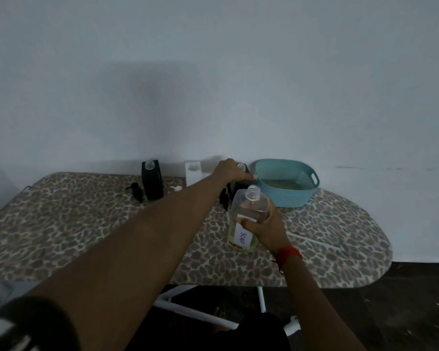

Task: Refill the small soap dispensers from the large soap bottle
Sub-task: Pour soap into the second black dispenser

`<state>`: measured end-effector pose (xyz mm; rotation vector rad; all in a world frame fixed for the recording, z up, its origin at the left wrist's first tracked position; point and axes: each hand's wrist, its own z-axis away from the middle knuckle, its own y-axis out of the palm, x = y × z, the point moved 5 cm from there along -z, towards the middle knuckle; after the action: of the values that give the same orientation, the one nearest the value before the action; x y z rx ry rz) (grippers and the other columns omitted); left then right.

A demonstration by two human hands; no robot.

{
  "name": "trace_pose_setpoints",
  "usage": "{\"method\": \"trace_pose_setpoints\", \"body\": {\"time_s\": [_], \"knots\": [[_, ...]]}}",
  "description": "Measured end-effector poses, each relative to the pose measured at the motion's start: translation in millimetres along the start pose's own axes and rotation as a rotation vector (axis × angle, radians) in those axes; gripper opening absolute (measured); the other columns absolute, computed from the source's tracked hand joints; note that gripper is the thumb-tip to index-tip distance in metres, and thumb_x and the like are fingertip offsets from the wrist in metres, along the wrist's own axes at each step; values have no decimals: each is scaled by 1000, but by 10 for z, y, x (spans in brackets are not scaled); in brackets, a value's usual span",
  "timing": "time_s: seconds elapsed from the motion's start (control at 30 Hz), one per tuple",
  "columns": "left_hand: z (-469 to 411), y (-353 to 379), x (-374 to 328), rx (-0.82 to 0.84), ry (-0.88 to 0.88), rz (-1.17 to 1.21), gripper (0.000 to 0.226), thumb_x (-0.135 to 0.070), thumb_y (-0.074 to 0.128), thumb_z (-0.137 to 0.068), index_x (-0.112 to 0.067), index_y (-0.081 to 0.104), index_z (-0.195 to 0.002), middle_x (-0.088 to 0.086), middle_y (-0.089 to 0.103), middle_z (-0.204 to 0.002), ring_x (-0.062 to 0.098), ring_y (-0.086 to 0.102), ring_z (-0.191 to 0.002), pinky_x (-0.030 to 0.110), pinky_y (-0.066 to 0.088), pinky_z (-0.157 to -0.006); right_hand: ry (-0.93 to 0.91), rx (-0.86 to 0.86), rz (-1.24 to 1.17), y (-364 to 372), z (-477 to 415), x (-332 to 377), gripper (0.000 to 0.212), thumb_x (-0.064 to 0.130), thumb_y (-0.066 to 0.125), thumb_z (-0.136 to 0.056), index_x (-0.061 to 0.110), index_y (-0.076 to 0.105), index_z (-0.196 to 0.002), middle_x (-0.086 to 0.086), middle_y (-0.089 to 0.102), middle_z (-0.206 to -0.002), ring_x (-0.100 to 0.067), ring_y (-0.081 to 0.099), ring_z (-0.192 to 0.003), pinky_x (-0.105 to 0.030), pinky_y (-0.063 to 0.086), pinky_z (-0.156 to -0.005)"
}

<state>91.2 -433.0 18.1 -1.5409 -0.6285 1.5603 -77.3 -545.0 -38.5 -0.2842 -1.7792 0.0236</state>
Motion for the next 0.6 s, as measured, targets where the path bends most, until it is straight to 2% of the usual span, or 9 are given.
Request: {"method": "trace_pose_setpoints", "body": {"time_s": [0.17,0.27,0.37,0.43,0.5,0.6], "knots": [[-39,59,-55,-64,-9,-47,73,-63,86,-53,-10,62,-97,5,68,-94,23,67,-87,29,53,-68,-5,2,-3,6,-23,-3,63,-10,79,-72,31,59,-115,9,70,-108,-3,69,-94,-16,53,-75],[-66,82,-51,-98,-19,-32,67,-53,87,-54,-9,63,-100,6,68,-99,24,67,-90,31,57,-74,-11,0,-12,8,-20,-12,63,-7,80,-72,30,58,-118,6,70,-111,-4,69,-96,-17,54,-76],[-60,53,-30,-145,-37,39,60,-45,89,-57,-9,59,-95,6,66,-98,22,63,-86,30,51,-67,-11,13,-40,16,-20,-14,63,-9,79,-74,26,57,-121,0,70,-114,-8,69,-99,-19,54,-78],[-21,-52,-4,-194,-44,94,56,-42,89,-58,-10,56,-90,5,64,-93,20,60,-81,28,46,-63,-10,22,-50,21,-13,-12,62,-9,79,-74,24,57,-122,0,70,-115,-9,70,-100,-20,55,-78],[36,-228,34,-232,-29,156,51,-41,88,-61,-8,62,-91,5,65,-88,19,62,-78,25,45,-56,-7,26,-52,21,-7,-6,61,-9,79,-74,27,57,-120,3,70,-114,-7,70,-99,-19,55,-76],[238,-622,108,-319,60,276,33,-35,86,-62,-10,70,-76,-3,59,-65,11,56,-59,17,37,-45,-3,35,-43,20,-11,4,60,-8,79,-74,26,57,-119,6,70,-113,-3,69,-97,-16,55,-76]]}}
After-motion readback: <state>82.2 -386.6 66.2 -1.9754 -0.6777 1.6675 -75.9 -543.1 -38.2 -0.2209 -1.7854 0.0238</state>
